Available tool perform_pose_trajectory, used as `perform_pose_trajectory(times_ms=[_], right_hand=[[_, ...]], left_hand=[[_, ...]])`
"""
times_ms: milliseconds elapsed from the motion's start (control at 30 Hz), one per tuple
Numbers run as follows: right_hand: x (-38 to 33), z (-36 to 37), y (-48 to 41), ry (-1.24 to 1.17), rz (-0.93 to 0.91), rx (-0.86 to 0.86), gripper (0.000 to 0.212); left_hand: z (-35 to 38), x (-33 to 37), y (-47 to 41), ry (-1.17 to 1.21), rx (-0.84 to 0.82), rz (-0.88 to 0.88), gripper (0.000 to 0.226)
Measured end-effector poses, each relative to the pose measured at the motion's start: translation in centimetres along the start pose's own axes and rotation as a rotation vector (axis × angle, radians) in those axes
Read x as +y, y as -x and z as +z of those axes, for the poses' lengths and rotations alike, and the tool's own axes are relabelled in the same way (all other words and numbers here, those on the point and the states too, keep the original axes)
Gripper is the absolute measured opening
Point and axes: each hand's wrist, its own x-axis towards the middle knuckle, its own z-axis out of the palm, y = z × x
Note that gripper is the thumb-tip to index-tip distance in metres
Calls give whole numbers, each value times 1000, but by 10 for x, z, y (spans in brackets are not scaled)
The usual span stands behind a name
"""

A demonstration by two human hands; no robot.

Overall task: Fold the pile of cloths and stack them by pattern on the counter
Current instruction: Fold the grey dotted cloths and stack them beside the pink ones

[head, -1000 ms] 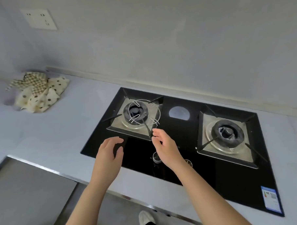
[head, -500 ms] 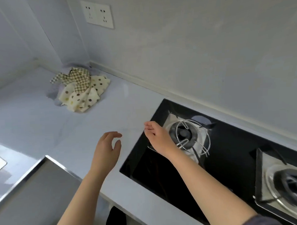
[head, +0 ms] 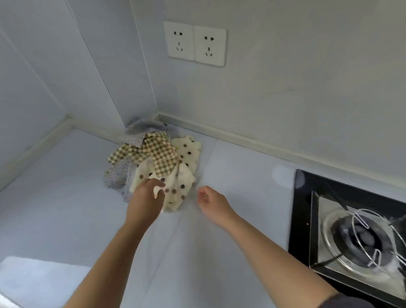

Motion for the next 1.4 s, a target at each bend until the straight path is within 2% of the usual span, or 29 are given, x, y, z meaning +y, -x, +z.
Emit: perform_pose_trajectory(times_ms=[167, 233, 300, 333, 400, 467, 533, 600, 700, 767, 833, 900, 967, 1000, 1067, 1133, 1200, 1267, 1400], right_hand=[[-50, 27, -52, 70, -56, 6, 47], [-66, 34, -69, 100, -88, -17, 51], [-78, 43, -83, 125, -95, -52, 54], [-80, 45, -87, 147, -92, -73, 55], [-84, 48, -94, 179, -82, -98, 55], [-84, 48, -97, 165, -70, -84, 54], [-86, 47, -96, 100, -63, -57, 53], [-85, 46, -91, -12, -65, -11, 53], [-88, 45, -76, -233, -117, 65, 54], [-91, 38, -67, -371, -118, 96, 37], [-92, 23, -54, -491, -32, 182, 10], [-82, 6, -37, -688, 157, 176, 27], [-58, -5, -16, -671, 353, 268, 61], [-41, -8, -11, -615, 317, 300, 62], [-6, -21, 7, -674, 308, 376, 43], [33, -28, 17, -517, 313, 473, 36], [57, -24, 20, -353, 297, 515, 32], [74, -20, 19, -220, 260, 501, 33], [87, -14, 9, 162, 194, 511, 42]], left_hand=[[-20, -47, -75, -101, 211, -265, 34], [-21, -59, -90, -71, 161, -406, 41], [-20, -70, -98, -85, 69, -447, 42], [-20, -74, -98, -88, 64, -428, 39], [-24, -78, -97, 18, 169, -319, 28], [-32, -69, -92, 268, 287, -179, 20], [-45, -47, -86, 526, 314, -96, 16], [-56, -23, -79, 660, 276, -1, 17], [-65, 9, -68, 849, 113, 124, 15], [-63, 29, -60, 968, 3, 198, 14], [-54, 47, -54, 891, -66, 263, 14], [-34, 55, -50, 673, -153, 289, 12], [-9, 59, -39, 477, -290, 301, 25], [4, 57, -33, 401, -356, 313, 32], [33, 53, -18, 245, -484, 341, 40], [61, 50, -3, 144, -599, 291, 30], [80, 45, 6, 143, -583, 144, 17], [96, 43, 11, 116, -470, 30, 28], [115, 36, 12, -203, -348, 156, 35]])
